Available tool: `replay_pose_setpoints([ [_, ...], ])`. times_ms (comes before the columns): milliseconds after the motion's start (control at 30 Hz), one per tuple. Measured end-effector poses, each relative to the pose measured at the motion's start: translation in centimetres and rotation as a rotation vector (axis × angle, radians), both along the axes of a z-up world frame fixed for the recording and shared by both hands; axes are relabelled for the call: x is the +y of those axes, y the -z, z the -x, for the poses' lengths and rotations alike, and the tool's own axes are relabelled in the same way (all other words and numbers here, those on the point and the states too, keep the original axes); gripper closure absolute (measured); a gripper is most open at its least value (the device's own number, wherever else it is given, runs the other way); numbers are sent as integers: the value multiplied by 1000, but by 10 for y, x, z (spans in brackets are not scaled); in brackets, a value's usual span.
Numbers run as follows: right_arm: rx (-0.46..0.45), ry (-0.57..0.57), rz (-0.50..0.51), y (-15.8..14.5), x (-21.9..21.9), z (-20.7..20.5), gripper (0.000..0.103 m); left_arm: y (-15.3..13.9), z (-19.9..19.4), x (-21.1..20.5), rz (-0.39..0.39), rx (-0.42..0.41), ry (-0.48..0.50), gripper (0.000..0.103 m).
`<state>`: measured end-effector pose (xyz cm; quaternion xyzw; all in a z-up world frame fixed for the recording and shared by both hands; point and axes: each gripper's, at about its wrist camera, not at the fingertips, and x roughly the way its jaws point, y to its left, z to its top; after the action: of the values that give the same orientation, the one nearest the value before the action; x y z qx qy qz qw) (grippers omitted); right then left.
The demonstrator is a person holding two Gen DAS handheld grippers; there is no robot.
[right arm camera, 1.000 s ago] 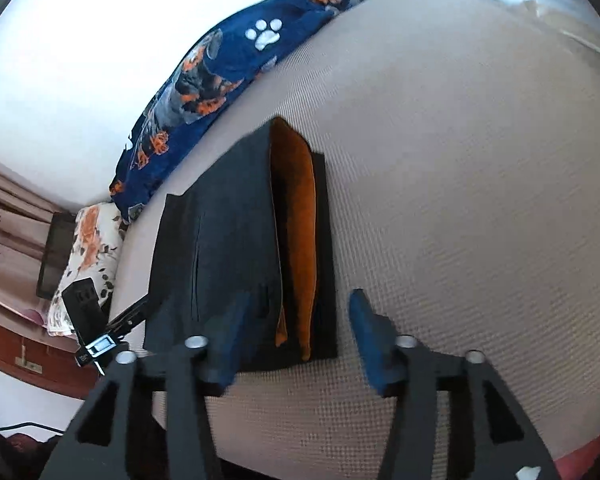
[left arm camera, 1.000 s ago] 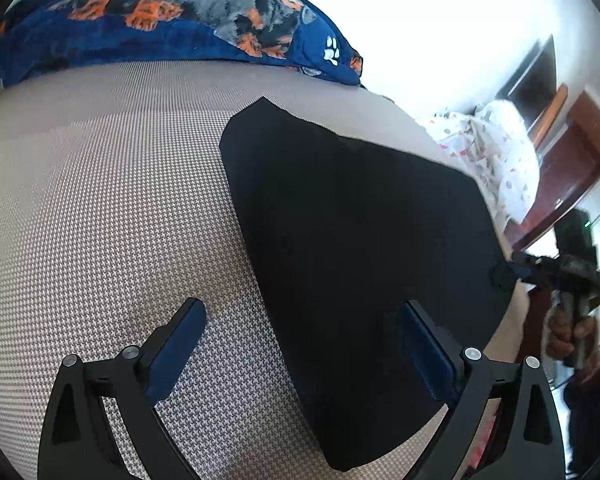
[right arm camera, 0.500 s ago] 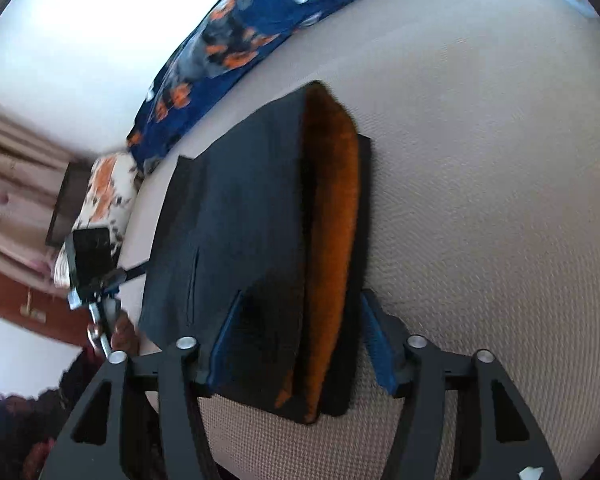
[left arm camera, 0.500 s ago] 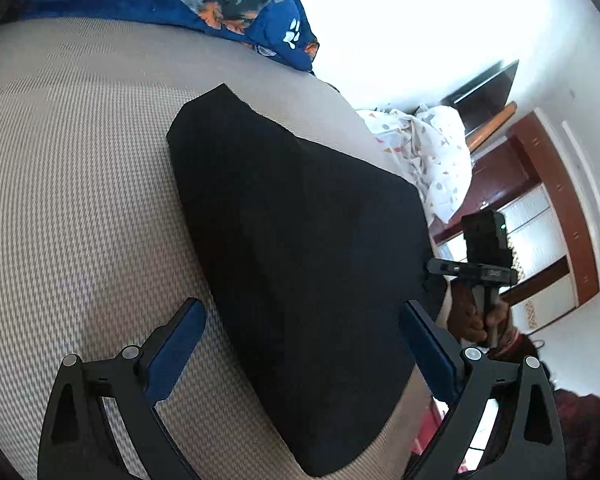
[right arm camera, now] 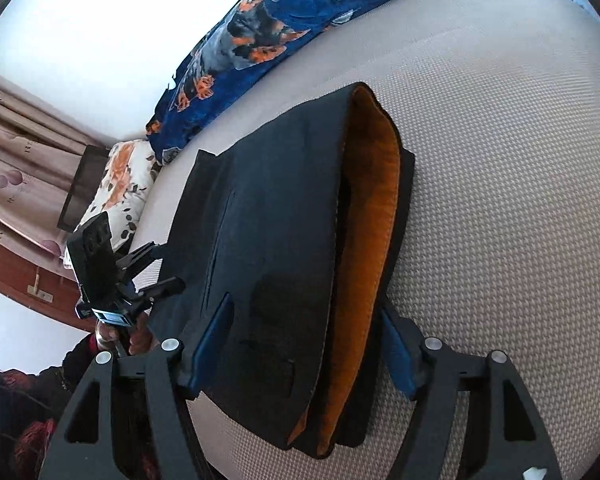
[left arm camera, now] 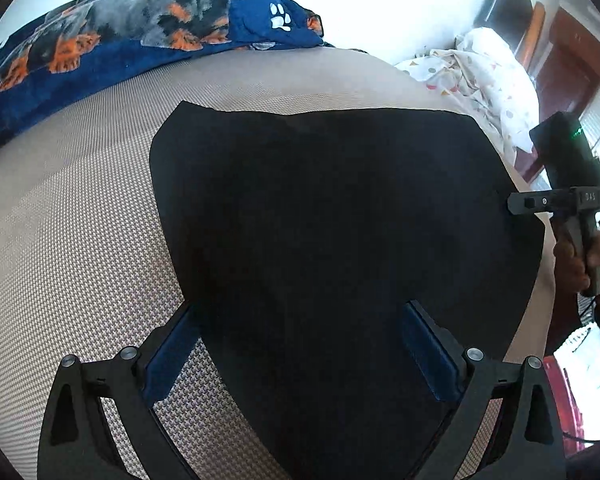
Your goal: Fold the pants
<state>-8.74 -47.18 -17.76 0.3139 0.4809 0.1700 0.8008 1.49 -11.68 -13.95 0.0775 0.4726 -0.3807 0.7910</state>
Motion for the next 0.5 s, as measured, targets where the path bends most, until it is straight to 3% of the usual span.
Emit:
replay_pose_setpoints([
  [500, -58, 19, -31, 3, -1, -7, 35, 0, 1, -5, -33, -23, 3, 3],
])
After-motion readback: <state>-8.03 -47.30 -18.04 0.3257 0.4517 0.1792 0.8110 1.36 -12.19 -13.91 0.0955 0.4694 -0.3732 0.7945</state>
